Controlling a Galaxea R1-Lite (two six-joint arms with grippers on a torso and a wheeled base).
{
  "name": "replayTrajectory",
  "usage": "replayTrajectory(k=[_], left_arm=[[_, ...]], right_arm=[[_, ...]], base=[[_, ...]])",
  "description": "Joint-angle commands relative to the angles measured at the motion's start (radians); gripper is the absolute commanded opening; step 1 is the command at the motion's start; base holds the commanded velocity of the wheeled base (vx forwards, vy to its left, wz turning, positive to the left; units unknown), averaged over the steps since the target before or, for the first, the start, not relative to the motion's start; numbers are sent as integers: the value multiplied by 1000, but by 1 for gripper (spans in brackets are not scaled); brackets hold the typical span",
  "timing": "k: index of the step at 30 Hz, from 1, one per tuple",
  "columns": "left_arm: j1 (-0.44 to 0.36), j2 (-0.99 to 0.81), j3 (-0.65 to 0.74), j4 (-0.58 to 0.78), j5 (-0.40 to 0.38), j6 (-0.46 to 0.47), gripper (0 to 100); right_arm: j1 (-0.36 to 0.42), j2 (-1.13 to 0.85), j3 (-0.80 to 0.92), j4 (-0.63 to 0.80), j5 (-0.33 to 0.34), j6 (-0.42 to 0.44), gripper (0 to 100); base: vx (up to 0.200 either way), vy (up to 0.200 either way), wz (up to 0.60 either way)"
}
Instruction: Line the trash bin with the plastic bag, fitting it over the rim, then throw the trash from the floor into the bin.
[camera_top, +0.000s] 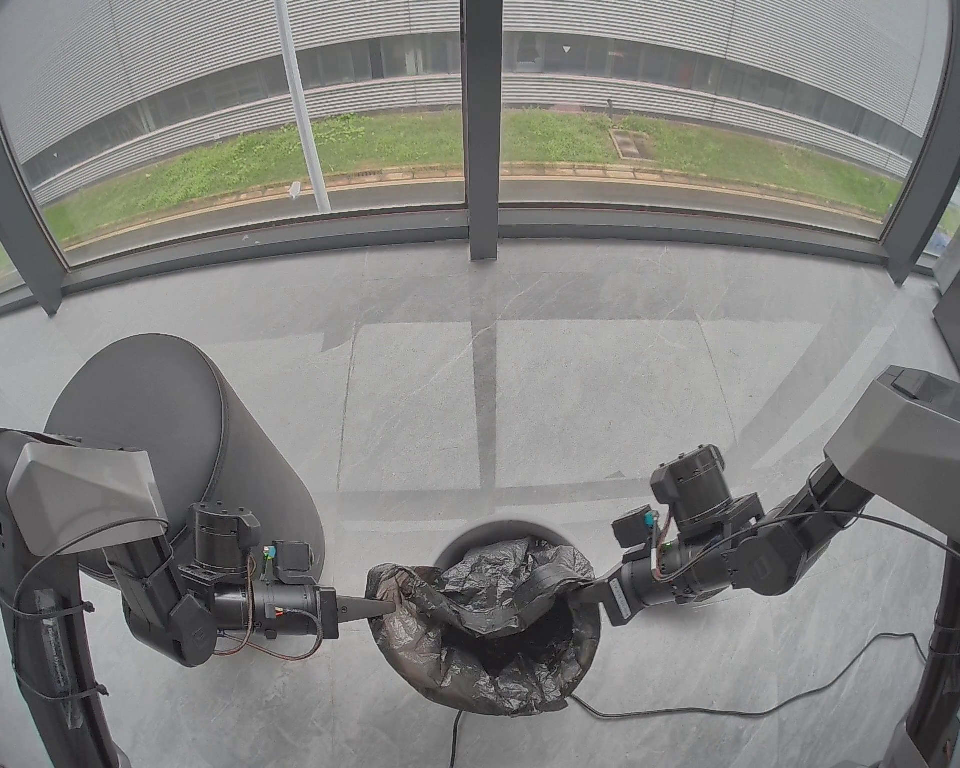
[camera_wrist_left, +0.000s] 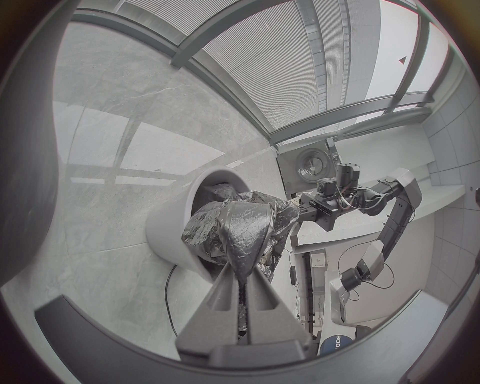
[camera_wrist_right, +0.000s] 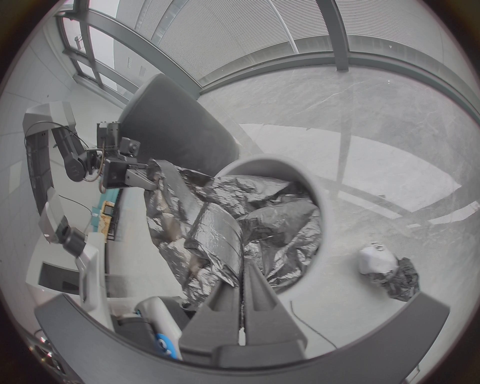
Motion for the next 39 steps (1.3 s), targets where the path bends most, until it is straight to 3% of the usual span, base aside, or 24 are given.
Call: replayTrajectory(k=[1,6,16,17,27,32,35,39], left_arm=[[-50,25,-51,1,2,-7,0],[-61,48,-60,0,14,-4,0],[-59,61,-93,0,40,-4,0],[-59,61,-99,0,41,-6,0],[-71,56,-162,0,48,-11,0],[-73,59,-186,0,69,-12,0],[-71,48,-174,0,74,-12,0],[-73,39,-168,0,74,-11,0]], right_arm=[[-124,-39,65,1,1,-110,0],[-236,-29,88,-4,1,-214,0],[-228,64,79,-106,3,-212,0],[-228,70,79,-111,3,-212,100],[-231,54,34,-137,0,-242,100],[-196,43,-1,-133,0,-352,100],[-131,44,-8,-133,0,-485,100],[-61,57,-33,-131,0,-553,100]], base=[[0,0,0],[0,0,0],[0,0,0],[0,0,0],[0,0,0],[0,0,0],[0,0,0],[0,0,0]])
